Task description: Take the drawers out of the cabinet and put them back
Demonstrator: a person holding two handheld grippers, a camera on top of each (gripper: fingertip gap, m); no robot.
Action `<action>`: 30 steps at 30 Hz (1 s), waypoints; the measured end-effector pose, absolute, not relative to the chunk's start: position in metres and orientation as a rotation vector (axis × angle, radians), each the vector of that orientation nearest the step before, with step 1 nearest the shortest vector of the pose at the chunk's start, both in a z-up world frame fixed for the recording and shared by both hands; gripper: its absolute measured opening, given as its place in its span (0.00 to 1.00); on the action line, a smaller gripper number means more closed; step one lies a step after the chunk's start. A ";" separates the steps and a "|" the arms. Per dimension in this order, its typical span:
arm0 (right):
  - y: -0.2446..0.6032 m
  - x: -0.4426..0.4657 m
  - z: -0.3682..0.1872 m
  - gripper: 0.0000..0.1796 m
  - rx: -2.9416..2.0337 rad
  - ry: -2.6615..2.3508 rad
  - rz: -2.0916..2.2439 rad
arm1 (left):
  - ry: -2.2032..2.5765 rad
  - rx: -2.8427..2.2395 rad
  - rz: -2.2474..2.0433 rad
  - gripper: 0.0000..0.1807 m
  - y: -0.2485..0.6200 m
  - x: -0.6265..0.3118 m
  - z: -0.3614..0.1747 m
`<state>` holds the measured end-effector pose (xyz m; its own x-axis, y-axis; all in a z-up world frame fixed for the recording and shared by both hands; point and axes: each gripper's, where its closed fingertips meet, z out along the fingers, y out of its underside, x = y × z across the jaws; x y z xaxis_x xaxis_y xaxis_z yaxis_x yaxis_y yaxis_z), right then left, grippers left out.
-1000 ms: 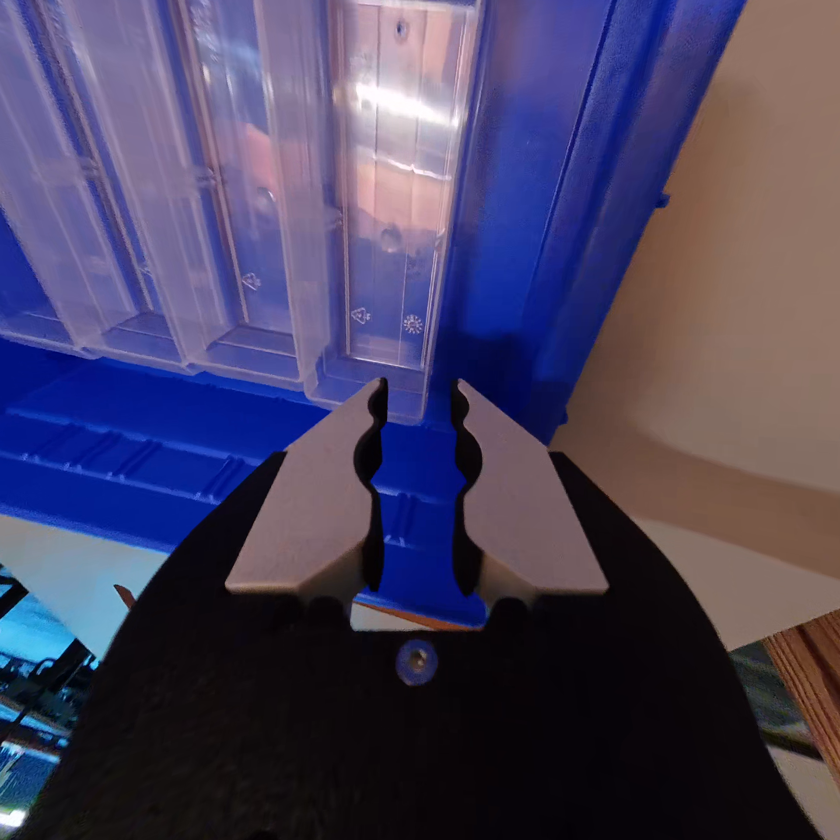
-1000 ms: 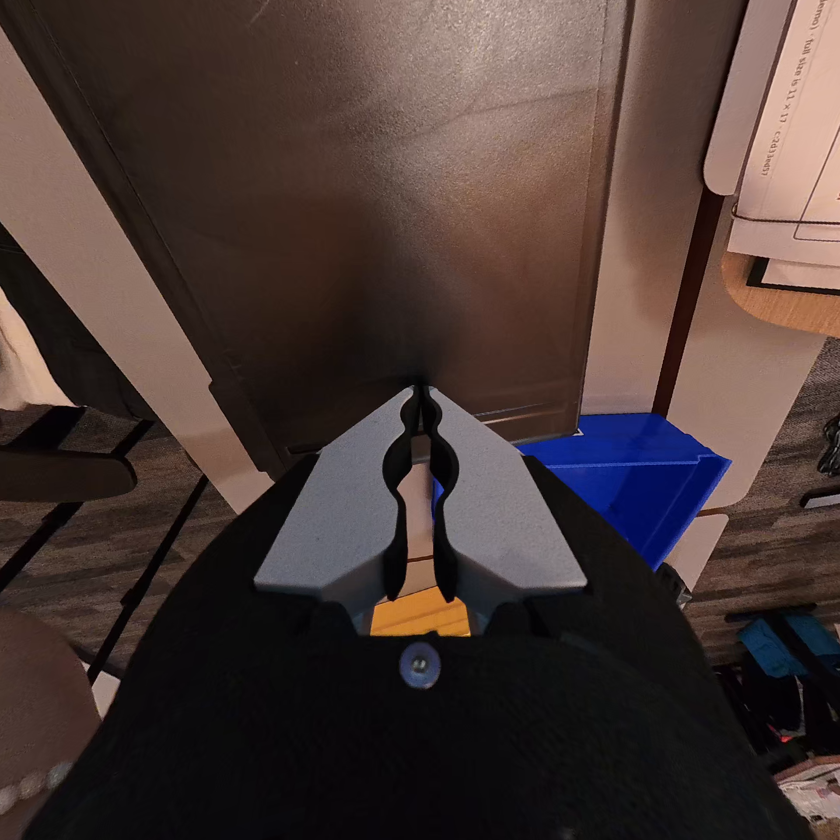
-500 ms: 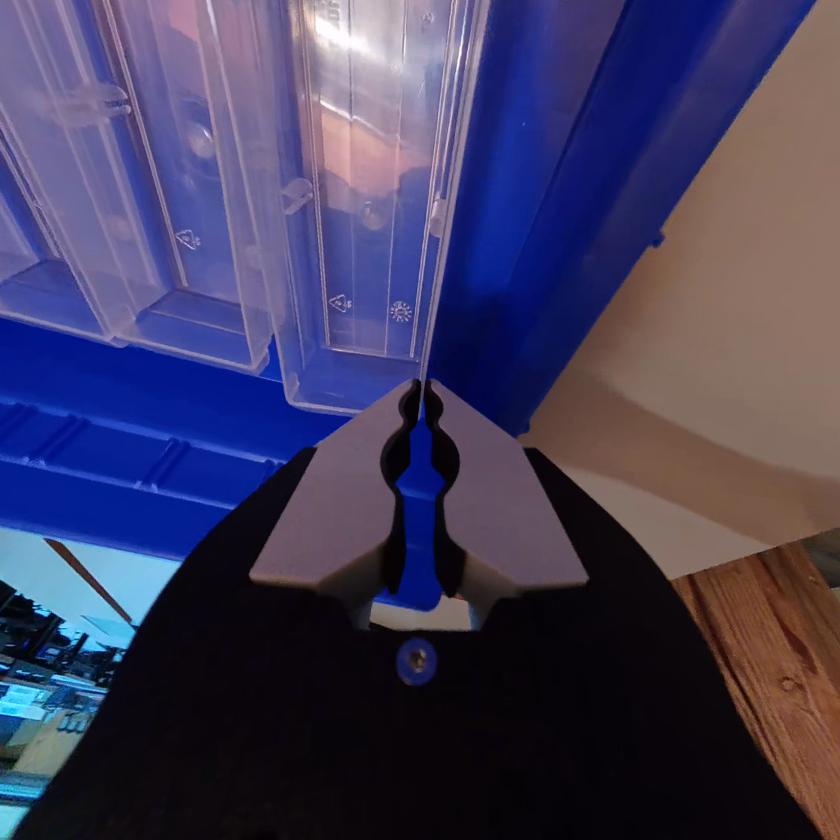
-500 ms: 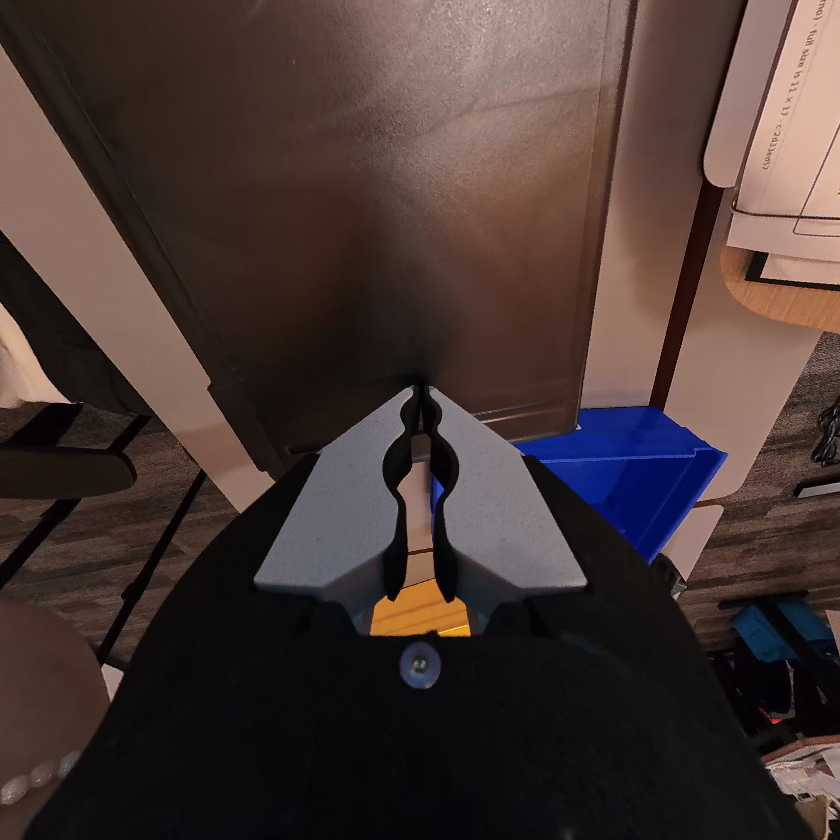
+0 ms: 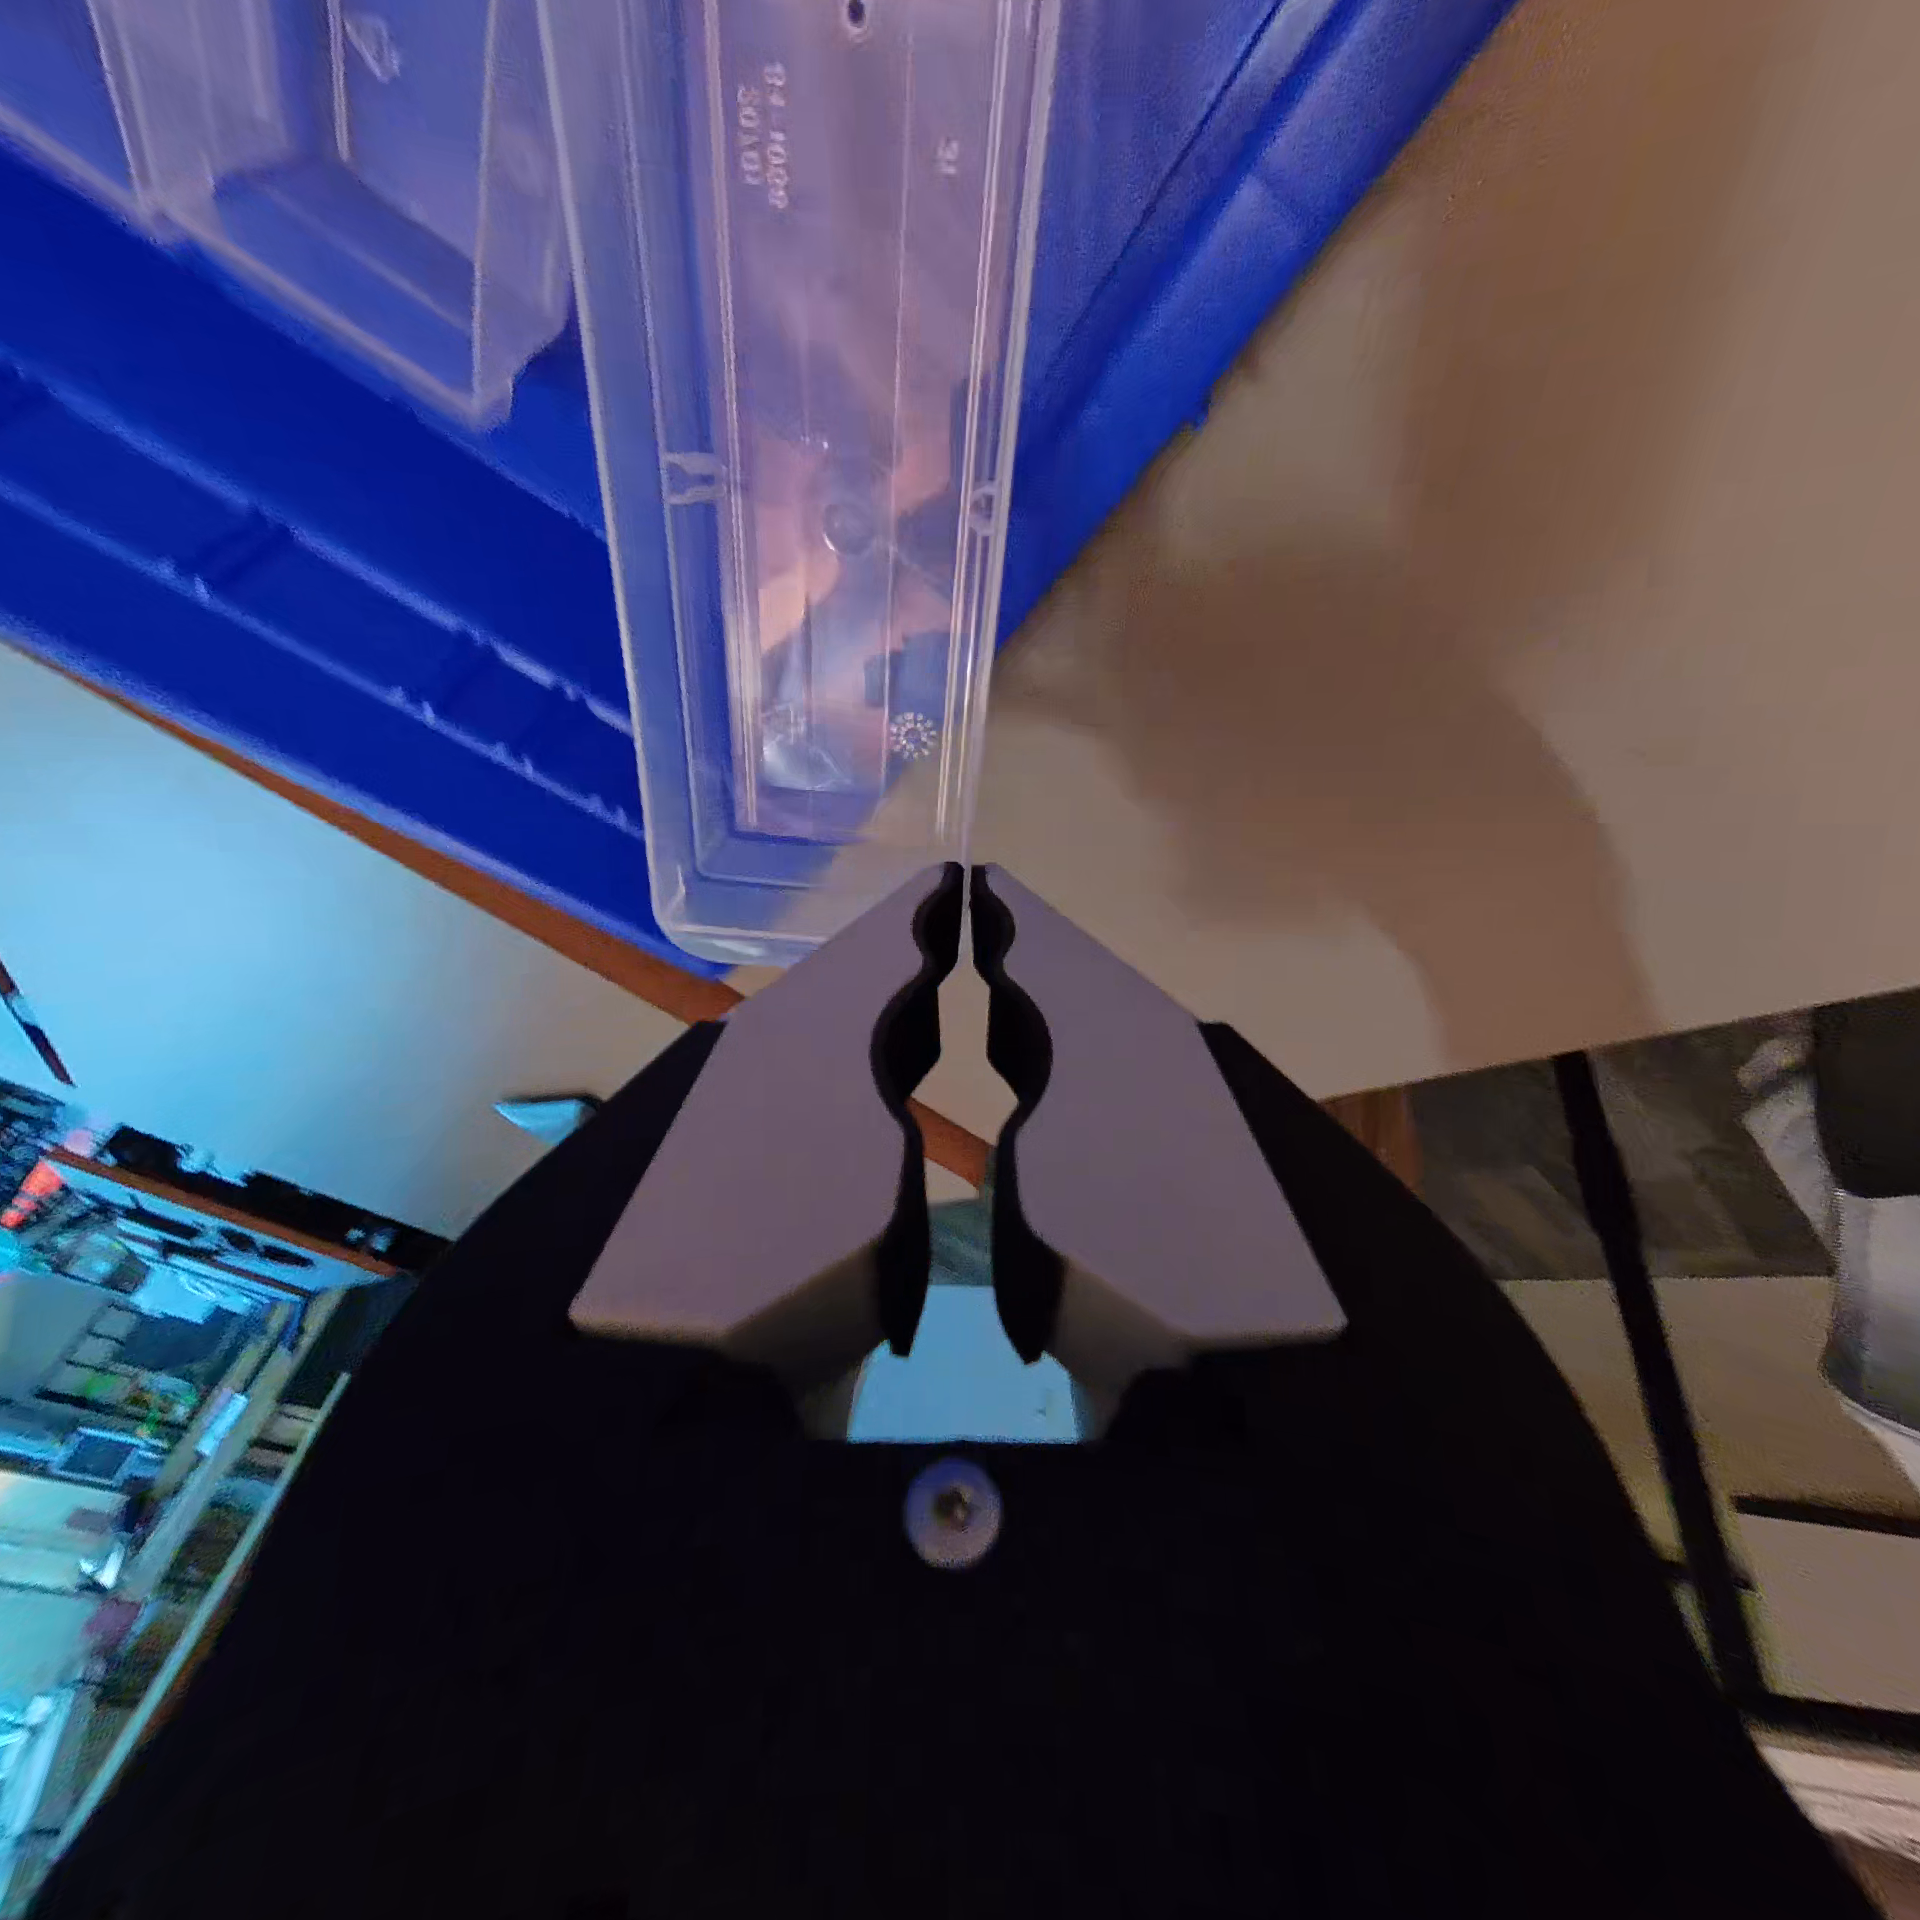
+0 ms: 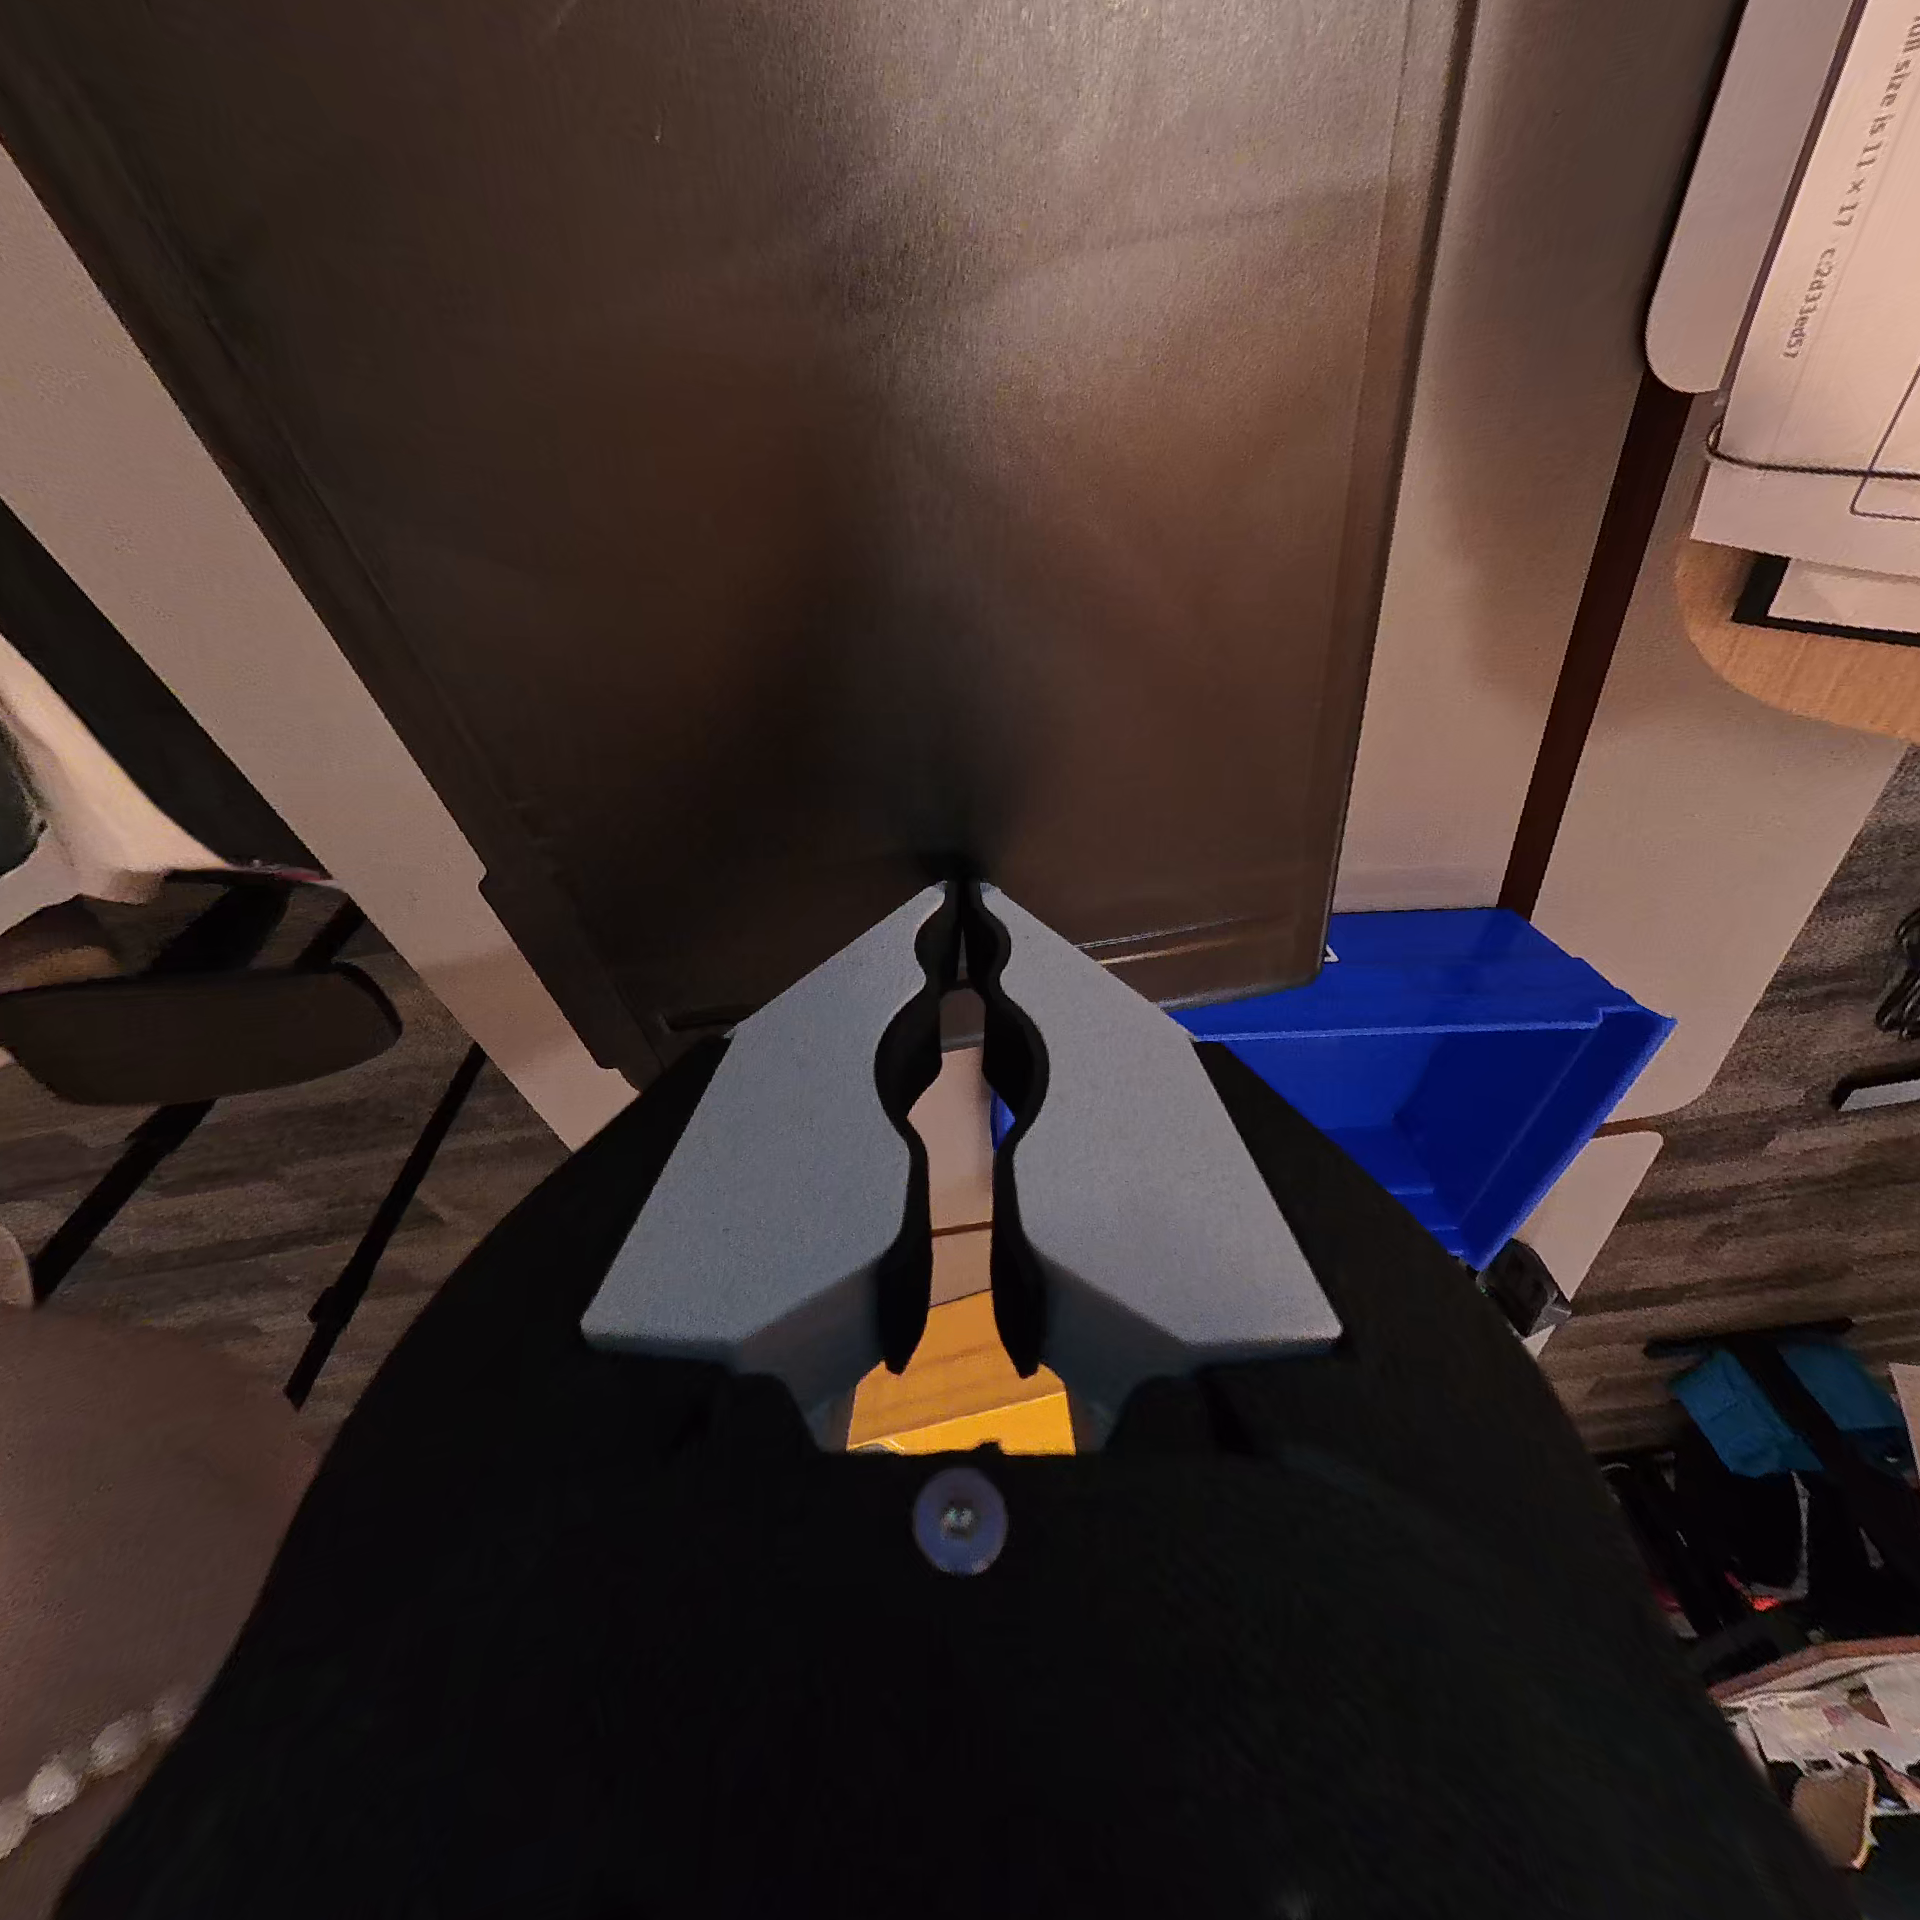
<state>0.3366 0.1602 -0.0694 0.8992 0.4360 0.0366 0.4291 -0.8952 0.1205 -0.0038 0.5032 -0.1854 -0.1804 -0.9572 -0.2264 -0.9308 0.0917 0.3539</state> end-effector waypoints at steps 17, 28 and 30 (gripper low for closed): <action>0.160 0.336 -0.069 0.00 2.928 0.714 0.075 | -1.955 1.966 -0.130 0.00 0.288 -0.021 -0.140; 0.160 0.336 -0.069 0.00 2.953 0.718 0.042 | -1.841 2.081 0.101 0.00 0.201 0.031 -0.138; 0.160 0.336 -0.069 0.00 2.950 0.705 0.045 | -1.820 2.143 0.081 0.00 0.203 0.039 -0.139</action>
<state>0.3363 0.1601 -0.0693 0.8919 0.4522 0.0034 0.4490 -0.8865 0.1117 0.0387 0.2027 -0.1392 0.1833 -0.9503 0.2517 -0.9689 -0.1314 0.2096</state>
